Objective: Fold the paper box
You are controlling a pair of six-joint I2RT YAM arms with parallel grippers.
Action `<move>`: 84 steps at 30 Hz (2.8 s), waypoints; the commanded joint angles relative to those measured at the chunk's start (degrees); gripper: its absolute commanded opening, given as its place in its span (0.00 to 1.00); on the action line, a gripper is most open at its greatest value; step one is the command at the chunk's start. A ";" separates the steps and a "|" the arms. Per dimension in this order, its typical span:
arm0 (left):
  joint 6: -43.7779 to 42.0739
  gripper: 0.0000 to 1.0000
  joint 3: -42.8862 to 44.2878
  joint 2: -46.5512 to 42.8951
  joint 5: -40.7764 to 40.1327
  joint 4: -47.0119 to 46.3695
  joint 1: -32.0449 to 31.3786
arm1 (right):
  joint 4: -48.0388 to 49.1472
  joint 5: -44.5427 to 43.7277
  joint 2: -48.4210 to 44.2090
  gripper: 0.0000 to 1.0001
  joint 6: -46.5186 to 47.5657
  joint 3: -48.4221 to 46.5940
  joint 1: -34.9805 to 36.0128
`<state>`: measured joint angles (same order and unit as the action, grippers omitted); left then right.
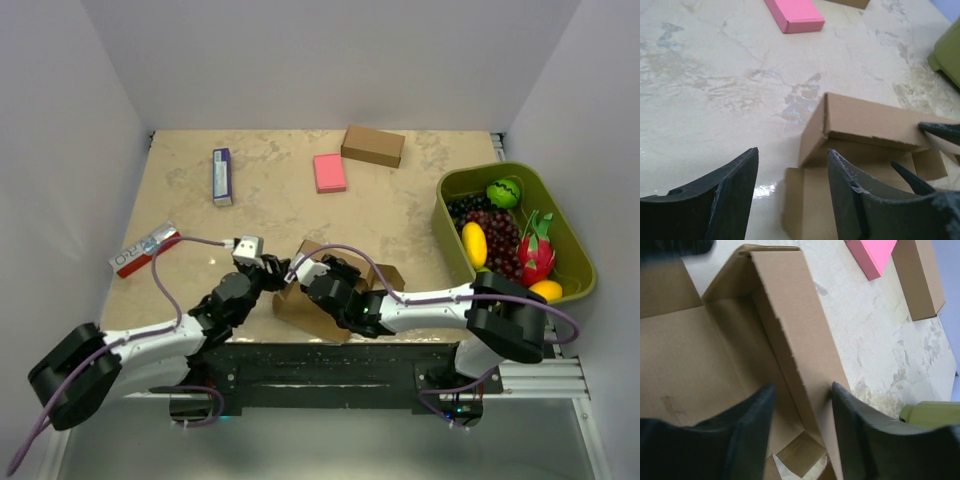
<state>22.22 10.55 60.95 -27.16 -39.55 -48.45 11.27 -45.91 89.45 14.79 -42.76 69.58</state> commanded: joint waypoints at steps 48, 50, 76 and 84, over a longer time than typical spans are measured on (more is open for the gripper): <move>5.64 0.51 14.95 21.58 36.83 -2.46 17.24 | -22.34 18.05 -17.03 0.42 -44.76 -1.01 -15.18; 5.91 0.49 13.89 21.58 36.74 -2.99 17.25 | -22.69 17.87 -16.59 0.41 -45.02 -0.66 -15.18; 7.14 0.66 10.63 8.58 34.89 4.74 17.24 | -26.30 28.32 -24.41 0.77 -50.64 -3.82 -20.18; 4.68 0.75 17.31 8.57 35.41 12.83 17.86 | -22.53 32.46 -28.98 0.80 -57.76 2.24 -23.96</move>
<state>28.77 23.35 69.63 7.53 -29.58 -31.38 -14.06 -16.64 62.57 -37.85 -43.62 46.87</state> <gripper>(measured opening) 0.745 0.797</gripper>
